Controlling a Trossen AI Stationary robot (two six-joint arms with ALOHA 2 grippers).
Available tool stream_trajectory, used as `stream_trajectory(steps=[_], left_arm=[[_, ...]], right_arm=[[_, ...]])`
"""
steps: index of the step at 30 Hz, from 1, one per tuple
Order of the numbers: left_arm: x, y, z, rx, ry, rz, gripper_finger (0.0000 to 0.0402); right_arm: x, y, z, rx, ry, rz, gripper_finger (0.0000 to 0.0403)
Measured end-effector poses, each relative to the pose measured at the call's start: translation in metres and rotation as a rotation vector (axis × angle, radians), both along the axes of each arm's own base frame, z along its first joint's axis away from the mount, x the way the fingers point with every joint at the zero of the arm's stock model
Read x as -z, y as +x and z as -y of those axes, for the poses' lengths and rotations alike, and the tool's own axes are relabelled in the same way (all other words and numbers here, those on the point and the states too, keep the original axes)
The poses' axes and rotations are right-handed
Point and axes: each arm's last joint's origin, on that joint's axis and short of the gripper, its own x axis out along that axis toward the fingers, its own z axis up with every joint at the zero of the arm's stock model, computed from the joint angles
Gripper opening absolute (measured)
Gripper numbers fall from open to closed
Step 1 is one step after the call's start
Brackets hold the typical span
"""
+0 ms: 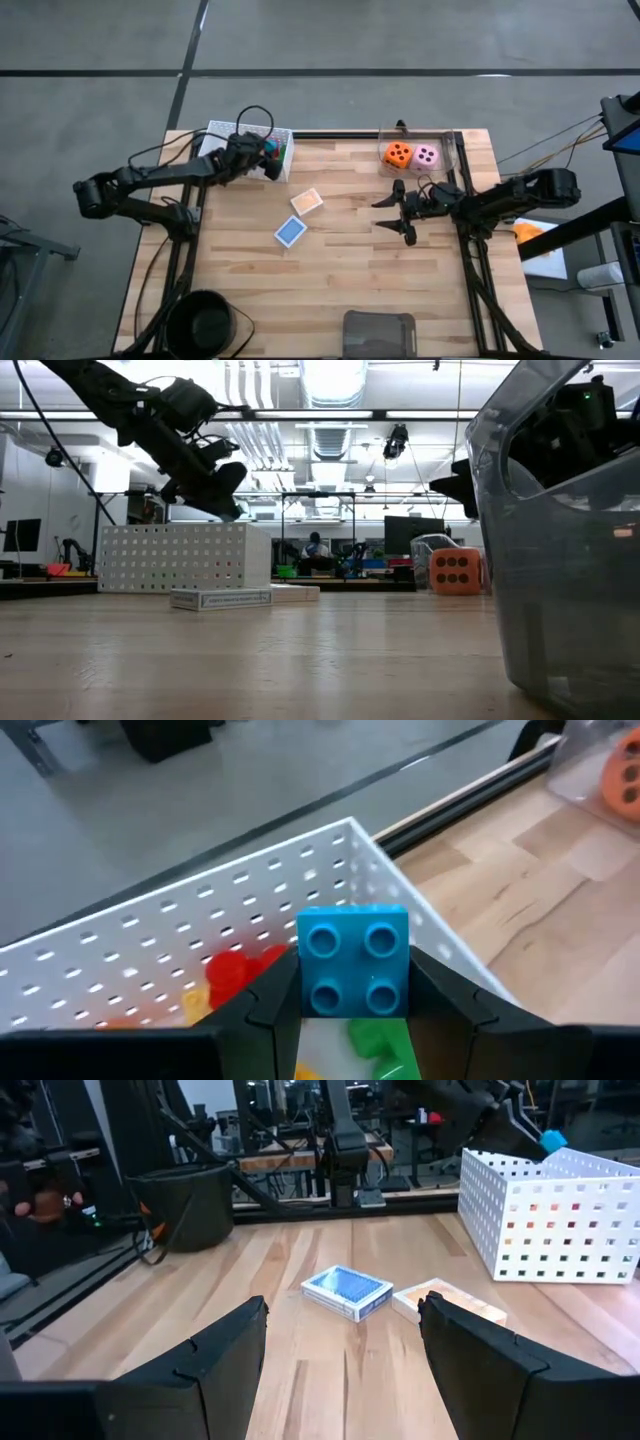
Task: Pick & Place Toys
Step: Put the small blue game piece into the white bin, then put the blue game card into the gray bin
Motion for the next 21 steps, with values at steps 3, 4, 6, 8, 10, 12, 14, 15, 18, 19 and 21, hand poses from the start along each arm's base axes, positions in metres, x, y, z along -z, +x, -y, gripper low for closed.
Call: stream_trajectory(steps=[3,4,6,8,10,12,14,15,18,19,21], left_arm=[[0.0017,-0.0017,-0.0005,-0.005,-0.011,-0.019,0.0134],[0.0022,-0.0020,-0.0003,-0.005,-0.014,-0.025,0.0134],[0.0030,-0.0026,0.0000,-0.005,-0.020,-0.034,0.0134],[0.0039,-0.0032,0.0003,-0.005,-0.026,-0.045,0.0134],[0.0050,-0.0040,0.0006,-0.006,-0.033,-0.057,0.0145],[0.0056,-0.0044,0.0009,-0.006,-0.037,-0.063,0.0178],[0.0060,-0.0047,0.0010,-0.007,-0.040,-0.067,0.0217],[0.0060,-0.0047,0.0010,-0.010,-0.043,-0.063,0.0234],[0.0060,-0.0047,0.0010,-0.015,-0.047,-0.058,0.0272],[0.0060,-0.0047,0.0010,-0.014,-0.047,-0.058,0.0279],[0.0059,-0.0047,0.0011,-0.014,-0.047,-0.058,0.0287]], right_arm=[[0.0015,0.0012,0.0002,0.000,0.000,0.004,0.0258],[0.0016,0.0016,0.0003,0.000,-0.001,0.009,0.0258],[0.0025,0.0021,0.0004,0.000,-0.001,0.011,0.0258],[0.0031,0.0026,0.0005,0.000,0.002,0.012,0.0258],[0.0033,0.0027,0.0005,0.000,0.004,0.013,0.0258],[0.0034,0.0028,0.0005,0.000,0.005,0.013,0.0258],[0.0027,0.0026,0.0005,0.000,0.004,0.016,0.0258],[0.0019,0.0024,0.0005,0.000,0.003,0.022,0.0258],[0.0005,0.0021,0.0004,0.000,0.002,0.029,0.0258],[0.0003,0.0021,0.0004,0.000,0.001,0.031,0.0258],[0.0004,0.0021,0.0004,0.000,0.001,0.030,0.0258]])
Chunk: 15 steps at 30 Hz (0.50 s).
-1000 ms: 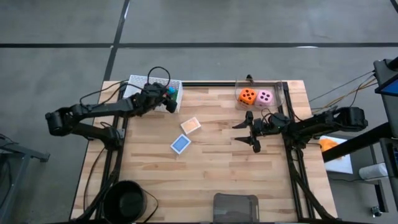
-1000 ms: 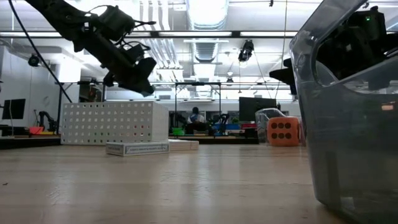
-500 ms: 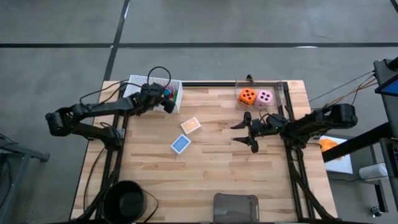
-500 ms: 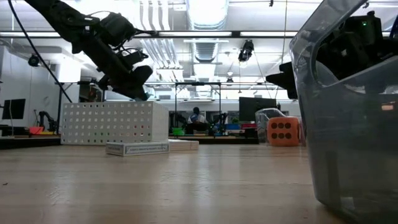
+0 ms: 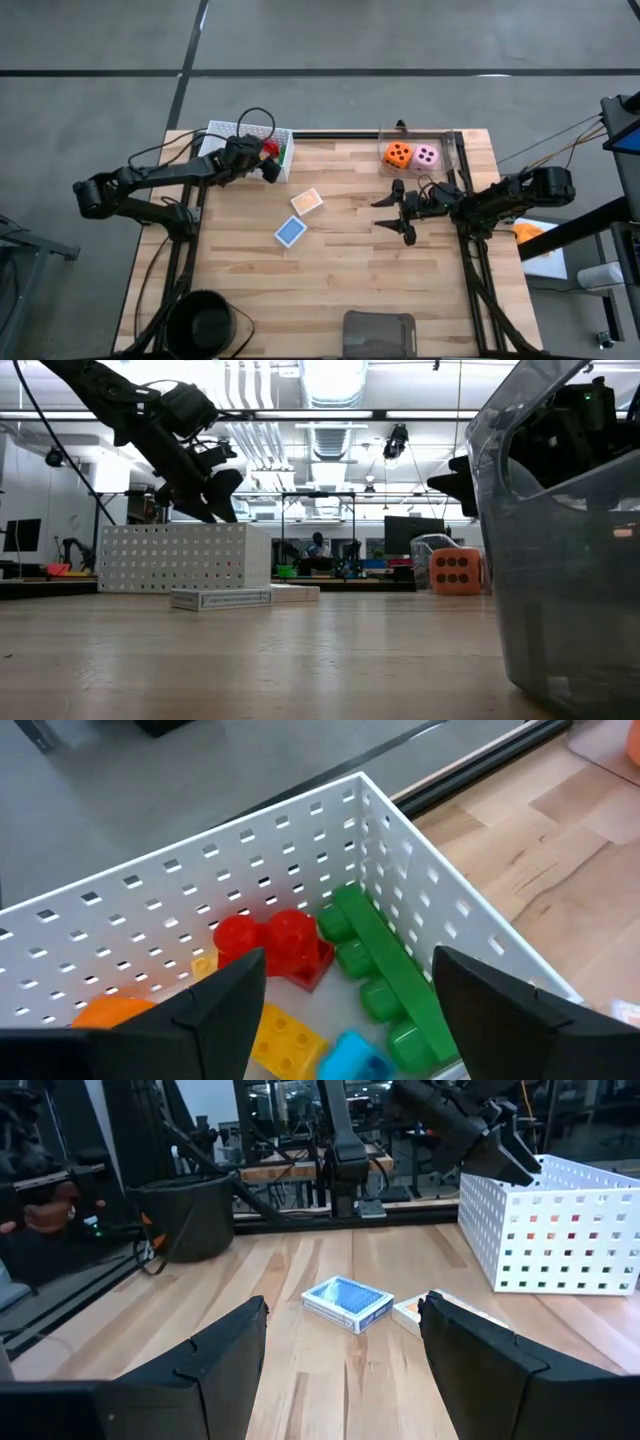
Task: Pick & Place Toys
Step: Put the blue game card into the gray bin
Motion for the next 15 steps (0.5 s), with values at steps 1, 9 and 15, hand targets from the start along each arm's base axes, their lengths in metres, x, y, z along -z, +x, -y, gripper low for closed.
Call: stream_trajectory(steps=[1,9,15], left_arm=[[0.000,0.000,0.000,0.000,0.000,0.000,0.0288],[-0.018,0.008,0.011,0.127,0.027,0.057,0.0275],[-0.036,0.023,0.037,0.338,-0.029,0.058,0.0246]], right_arm=[[0.000,0.000,0.000,0.000,0.000,-0.002,0.0258],[0.001,0.000,0.000,0.000,0.001,-0.004,0.0258],[0.001,0.000,0.000,0.000,0.001,-0.003,0.0258]])
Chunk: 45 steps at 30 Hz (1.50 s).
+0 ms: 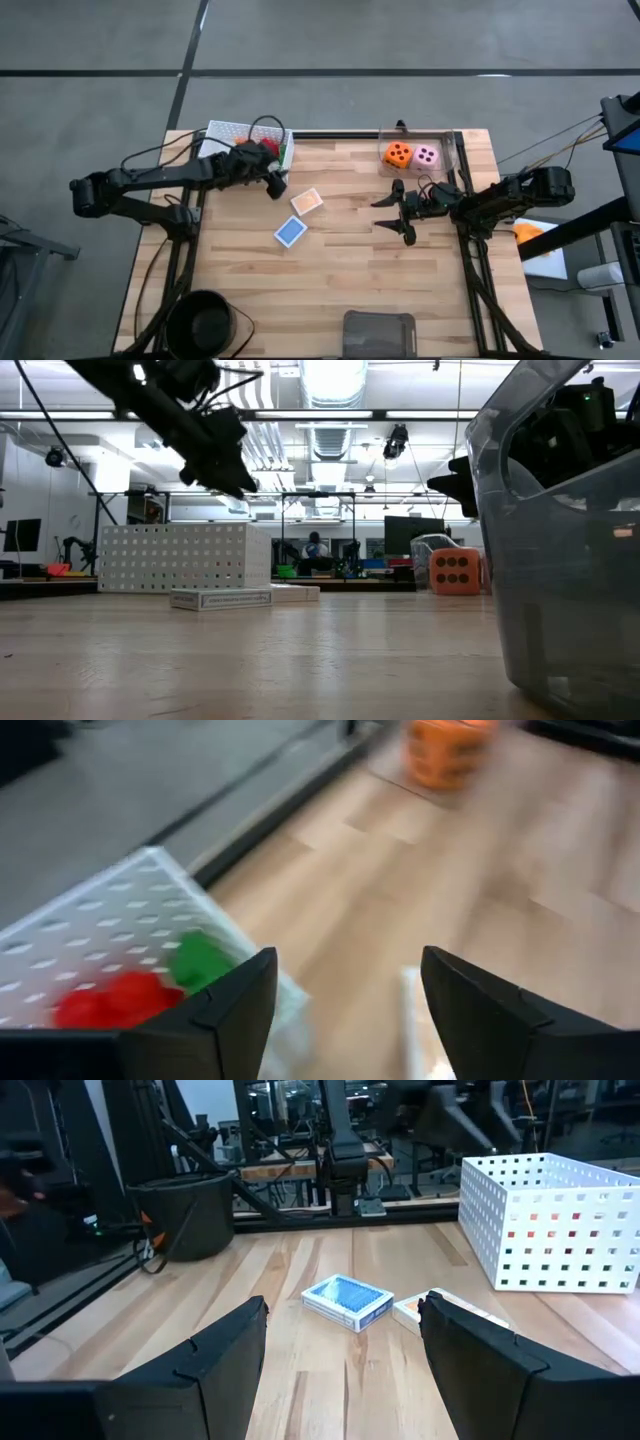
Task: Pick & Place Toys
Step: Put the blue game card into the gray bin
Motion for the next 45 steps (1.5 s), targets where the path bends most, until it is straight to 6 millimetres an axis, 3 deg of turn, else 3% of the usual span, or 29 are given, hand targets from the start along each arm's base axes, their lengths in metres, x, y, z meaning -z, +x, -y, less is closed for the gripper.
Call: stream_trajectory(steps=[12,16,21,24,30,36,45], left_arm=[[-0.006,0.013,0.067,0.242,-0.187,-0.062,0.0251],[-0.002,0.015,0.083,0.279,-0.256,-0.060,0.0289],[0.010,0.022,0.098,0.276,-0.361,-0.088,0.0366],[0.022,0.028,0.103,0.266,-0.404,-0.129,0.0394],[0.047,0.044,0.107,0.267,-0.502,-0.226,0.0385],[0.057,0.061,0.109,0.266,-0.514,-0.280,0.0395],[0.085,0.070,0.108,0.222,-0.523,-0.379,0.0398]], right_arm=[[-0.002,0.003,-0.001,-0.017,0.019,0.007,0.0258],[-0.002,0.003,-0.002,-0.027,0.021,0.008,0.0258],[-0.004,0.003,-0.004,-0.039,0.022,0.016,0.0258],[-0.005,0.002,-0.006,-0.046,0.021,0.026,0.0258],[-0.008,0.002,-0.008,-0.077,0.019,0.039,0.0258],[-0.008,0.002,-0.009,-0.083,0.022,0.038,0.0258],[-0.008,0.002,-0.009,-0.087,0.022,0.037,0.0258]])
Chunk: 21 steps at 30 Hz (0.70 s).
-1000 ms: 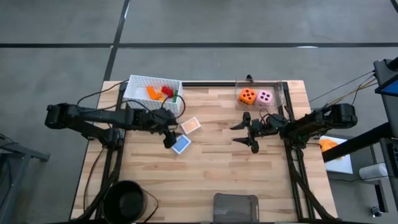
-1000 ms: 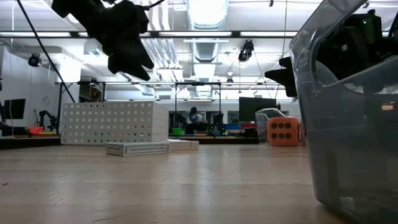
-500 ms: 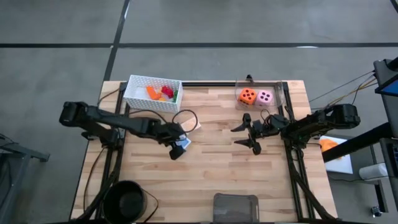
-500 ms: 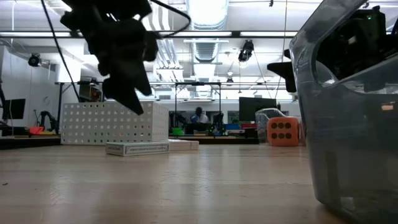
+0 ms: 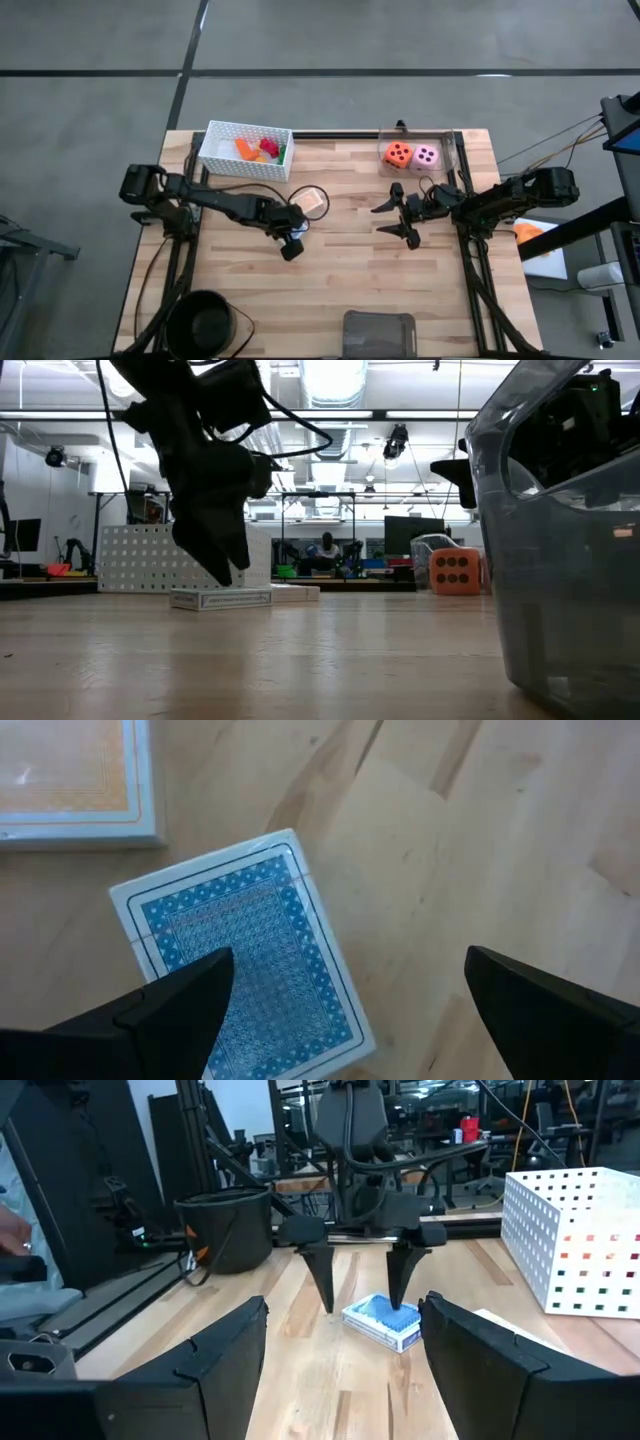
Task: Pick & Place Toys
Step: Put the blue game card into the gray bin
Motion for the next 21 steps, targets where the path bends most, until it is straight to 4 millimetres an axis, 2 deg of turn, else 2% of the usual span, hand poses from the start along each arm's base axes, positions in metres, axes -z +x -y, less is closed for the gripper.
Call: stream_trajectory(steps=[4,10,16,21], left_arm=[[-0.003,0.001,-0.001,-0.014,0.029,-0.025,0.0398],[-0.015,-0.002,-0.006,-0.054,0.162,-0.132,0.0398],[-0.010,-0.006,-0.008,-0.073,0.162,-0.155,0.0398],[-0.003,0.000,-0.007,-0.081,0.145,-0.144,0.0398]], right_arm=[[0.000,0.000,0.000,-0.001,0.000,0.000,0.0258],[0.000,0.000,0.000,0.000,-0.003,0.001,0.0258],[0.000,0.000,0.000,0.000,-0.003,0.001,0.0258],[0.000,0.000,0.000,0.000,-0.003,0.001,0.0258]])
